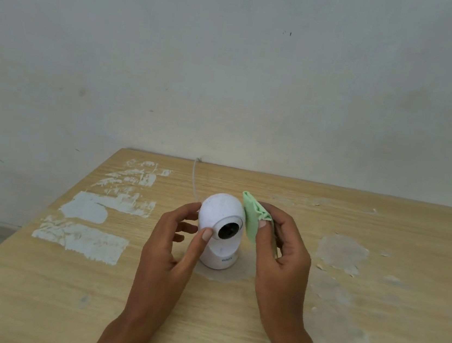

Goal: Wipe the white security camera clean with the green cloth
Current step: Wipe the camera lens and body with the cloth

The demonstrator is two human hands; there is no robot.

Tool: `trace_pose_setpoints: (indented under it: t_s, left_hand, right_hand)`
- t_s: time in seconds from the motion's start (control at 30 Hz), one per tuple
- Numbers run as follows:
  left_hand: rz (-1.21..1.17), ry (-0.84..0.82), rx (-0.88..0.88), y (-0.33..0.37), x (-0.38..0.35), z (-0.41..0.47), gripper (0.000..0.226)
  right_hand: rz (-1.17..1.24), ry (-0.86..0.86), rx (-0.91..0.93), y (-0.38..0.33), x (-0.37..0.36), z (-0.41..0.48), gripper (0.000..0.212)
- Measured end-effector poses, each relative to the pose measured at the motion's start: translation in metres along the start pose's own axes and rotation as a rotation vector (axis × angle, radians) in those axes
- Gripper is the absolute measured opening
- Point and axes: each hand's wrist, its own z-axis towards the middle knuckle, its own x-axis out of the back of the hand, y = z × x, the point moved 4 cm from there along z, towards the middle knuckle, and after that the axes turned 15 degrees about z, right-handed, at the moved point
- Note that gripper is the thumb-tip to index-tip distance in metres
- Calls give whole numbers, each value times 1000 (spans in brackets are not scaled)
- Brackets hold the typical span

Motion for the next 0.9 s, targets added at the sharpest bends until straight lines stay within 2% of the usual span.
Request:
trace_pose_setpoints:
  t_s: [0.17, 0.43, 0.63, 0.77, 0.9]
  left_hand:
    - [20, 9, -1, 2, 0, 0, 39]
    - [40, 19, -5, 4, 1, -1, 38]
    - [33, 24, -5, 6, 2, -1, 38]
    - [45, 30, -10, 6, 3, -1, 37]
    - [47, 25, -11, 6, 2, -1, 36]
  right_hand:
    - [-77, -135, 68, 0, -10, -6, 41]
    - [-76, -78, -184, 12, -6, -12, 45]
    - [-86, -132, -76, -5, -16, 1, 45]
    - [-79, -72, -196, 6, -11, -7, 45]
    - [-175, -88, -305, 12, -10, -13, 43]
